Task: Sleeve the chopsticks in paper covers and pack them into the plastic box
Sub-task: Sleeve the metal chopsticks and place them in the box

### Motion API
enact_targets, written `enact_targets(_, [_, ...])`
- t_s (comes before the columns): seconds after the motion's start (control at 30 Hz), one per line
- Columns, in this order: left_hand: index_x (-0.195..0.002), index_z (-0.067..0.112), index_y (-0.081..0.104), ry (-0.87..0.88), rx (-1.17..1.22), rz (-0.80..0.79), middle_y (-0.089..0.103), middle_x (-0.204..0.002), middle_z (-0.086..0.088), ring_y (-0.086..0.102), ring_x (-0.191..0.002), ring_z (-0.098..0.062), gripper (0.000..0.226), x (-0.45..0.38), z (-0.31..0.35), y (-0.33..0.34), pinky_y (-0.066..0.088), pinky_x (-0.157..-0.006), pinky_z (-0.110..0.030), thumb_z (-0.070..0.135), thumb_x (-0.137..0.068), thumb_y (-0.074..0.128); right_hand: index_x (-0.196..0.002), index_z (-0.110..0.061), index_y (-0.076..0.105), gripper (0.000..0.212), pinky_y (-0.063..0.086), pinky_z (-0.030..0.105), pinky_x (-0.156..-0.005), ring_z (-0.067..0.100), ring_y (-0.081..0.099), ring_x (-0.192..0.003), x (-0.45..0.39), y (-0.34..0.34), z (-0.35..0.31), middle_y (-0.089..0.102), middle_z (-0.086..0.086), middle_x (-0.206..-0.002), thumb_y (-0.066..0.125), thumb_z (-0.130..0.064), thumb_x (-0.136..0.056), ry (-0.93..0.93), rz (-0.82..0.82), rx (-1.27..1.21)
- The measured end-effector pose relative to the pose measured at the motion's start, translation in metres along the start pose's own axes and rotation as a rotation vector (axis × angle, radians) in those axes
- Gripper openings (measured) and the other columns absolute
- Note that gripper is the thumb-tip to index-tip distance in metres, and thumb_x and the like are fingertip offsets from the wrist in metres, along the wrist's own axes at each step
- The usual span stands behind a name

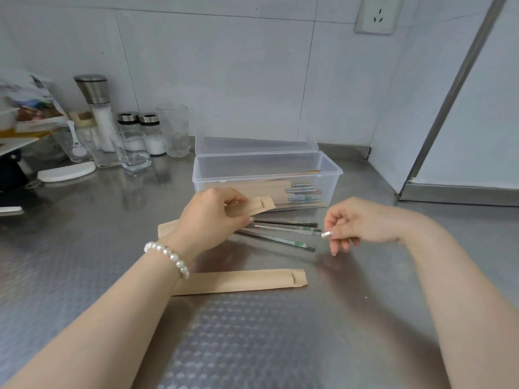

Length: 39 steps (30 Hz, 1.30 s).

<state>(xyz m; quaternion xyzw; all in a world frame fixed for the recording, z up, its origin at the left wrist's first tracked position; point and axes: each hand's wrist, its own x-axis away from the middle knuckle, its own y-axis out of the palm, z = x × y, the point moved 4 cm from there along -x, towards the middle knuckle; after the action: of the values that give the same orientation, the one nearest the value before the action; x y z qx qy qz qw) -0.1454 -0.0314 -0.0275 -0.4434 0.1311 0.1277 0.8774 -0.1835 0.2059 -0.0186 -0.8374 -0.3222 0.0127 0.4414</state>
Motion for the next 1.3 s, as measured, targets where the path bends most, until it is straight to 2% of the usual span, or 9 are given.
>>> enact_targets(0.1, [-0.099, 0.026, 0.067, 0.017, 0.026, 0.036, 0.059, -0.084, 0.012, 0.051, -0.080, -0.012, 0.029, 0.000, 0.003, -0.003, 0.041, -0.075, -0.025, 0.030, -0.072, 0.075, -0.079, -0.009, 0.062, 0.014, 0.041, 0.019, -0.051, 0.010, 0.050, -0.050, 0.003, -0.015, 0.003, 0.065, 0.000, -0.058, 0.056, -0.001, -0.088, -0.084, 0.204, -0.237])
enact_targets(0.2, [-0.100, 0.026, 0.067, 0.028, 0.064, 0.063, 0.059, -0.085, 0.011, 0.049, -0.076, -0.011, 0.029, 0.000, 0.004, -0.006, 0.039, -0.074, -0.024, 0.031, -0.072, 0.075, -0.074, -0.009, 0.068, 0.026, 0.040, 0.015, -0.048, 0.008, 0.049, -0.050, -0.002, -0.028, 0.011, 0.059, 0.000, -0.055, 0.052, 0.007, -0.086, -0.178, 0.398, -0.706])
enact_targets(0.27, [-0.100, 0.027, 0.067, 0.032, 0.087, 0.068, 0.060, -0.086, 0.011, 0.049, -0.074, -0.009, 0.029, 0.000, 0.005, -0.006, 0.036, -0.072, -0.022, 0.032, -0.072, 0.075, -0.071, -0.009, 0.069, 0.030, 0.039, 0.017, -0.047, 0.008, 0.047, -0.048, -0.005, -0.035, 0.020, 0.055, 0.000, -0.053, 0.048, 0.002, -0.089, -0.219, 0.519, -1.078])
enact_targets(0.33, [-0.099, 0.027, 0.067, 0.041, 0.095, 0.073, 0.060, -0.085, 0.012, 0.049, -0.075, -0.008, 0.030, 0.001, 0.005, -0.005, 0.035, -0.072, -0.021, 0.033, -0.071, 0.075, -0.076, -0.009, 0.064, 0.025, 0.035, 0.018, -0.043, 0.008, 0.043, -0.045, -0.005, -0.043, 0.030, 0.049, -0.003, -0.049, 0.046, -0.010, -0.093, -0.229, 0.667, -1.278])
enact_targets(0.5, [-0.101, 0.024, 0.066, 0.070, 0.071, -0.028, 0.059, -0.084, 0.012, 0.052, -0.081, -0.011, 0.033, 0.003, 0.007, 0.002, 0.040, -0.075, -0.023, 0.031, -0.071, 0.076, -0.075, -0.014, 0.048, 0.030, 0.022, 0.016, -0.041, 0.009, 0.031, -0.036, -0.005, -0.050, 0.058, 0.032, 0.000, -0.053, 0.036, -0.028, -0.100, -0.113, 1.022, -1.400])
enact_targets(0.77, [-0.101, 0.026, 0.065, 0.100, 0.034, -0.068, 0.056, -0.082, 0.011, 0.050, -0.077, -0.010, 0.033, 0.002, 0.008, 0.009, 0.041, -0.073, -0.026, 0.033, -0.070, 0.076, -0.075, -0.016, 0.044, 0.031, 0.022, 0.018, -0.040, 0.009, 0.033, -0.035, -0.003, -0.049, 0.063, 0.035, -0.001, -0.051, 0.033, -0.030, -0.100, -0.048, 1.164, -1.364])
enact_targets(1.0, [-0.100, 0.026, 0.066, 0.116, 0.043, -0.053, 0.055, -0.080, 0.013, 0.050, -0.078, -0.011, 0.033, 0.003, 0.009, 0.009, 0.041, -0.073, -0.025, 0.032, -0.070, 0.077, -0.075, -0.016, 0.046, 0.031, 0.023, 0.019, -0.040, 0.009, 0.037, -0.037, -0.005, -0.046, 0.059, 0.041, 0.000, -0.048, 0.035, -0.029, -0.100, -0.067, 1.116, -1.308])
enact_targets(1.1, [-0.102, 0.024, 0.066, 0.123, 0.053, -0.046, 0.055, -0.082, 0.012, 0.051, -0.081, -0.010, 0.035, 0.003, 0.010, 0.008, 0.040, -0.075, -0.024, 0.030, -0.070, 0.077, -0.075, -0.015, 0.051, 0.029, 0.028, 0.016, -0.040, 0.008, 0.044, -0.039, -0.011, -0.041, 0.050, 0.050, -0.004, -0.041, 0.038, -0.025, -0.099, -0.083, 0.926, -1.247])
enact_targets(1.3, [-0.101, 0.023, 0.067, 0.117, 0.086, -0.031, 0.060, -0.085, 0.011, 0.054, -0.086, -0.011, 0.033, 0.003, 0.011, 0.006, 0.043, -0.080, -0.026, 0.028, -0.070, 0.077, -0.078, -0.009, 0.064, 0.016, 0.036, 0.021, -0.050, 0.011, 0.049, -0.049, -0.015, -0.021, 0.026, 0.059, 0.000, -0.049, 0.051, -0.014, -0.087, -0.082, 0.492, -1.009])
